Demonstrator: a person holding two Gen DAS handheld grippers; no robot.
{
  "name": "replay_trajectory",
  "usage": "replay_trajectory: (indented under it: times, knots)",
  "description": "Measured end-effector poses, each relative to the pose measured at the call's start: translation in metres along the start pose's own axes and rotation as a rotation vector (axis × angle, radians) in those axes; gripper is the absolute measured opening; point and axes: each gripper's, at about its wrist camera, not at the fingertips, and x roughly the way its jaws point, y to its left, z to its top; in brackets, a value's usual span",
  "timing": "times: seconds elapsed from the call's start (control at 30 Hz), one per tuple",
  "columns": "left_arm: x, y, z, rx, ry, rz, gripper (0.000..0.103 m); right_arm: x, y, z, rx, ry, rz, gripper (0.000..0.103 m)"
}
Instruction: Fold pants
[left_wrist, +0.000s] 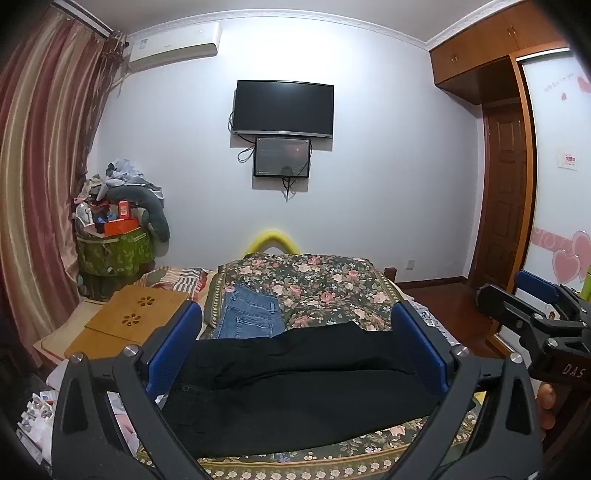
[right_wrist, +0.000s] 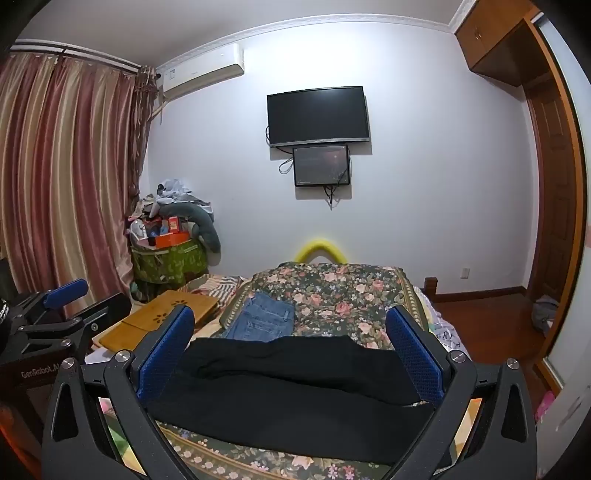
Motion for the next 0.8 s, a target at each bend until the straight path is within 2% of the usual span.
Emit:
replay_trajectory:
  times: [0.8]
  knots:
    - [0.0039,0.0014,-0.0040,0.009,-0.004,0.003,0.103,-0.0029,-0.0021,0.0065,0.000,0.000,0.003,0.103]
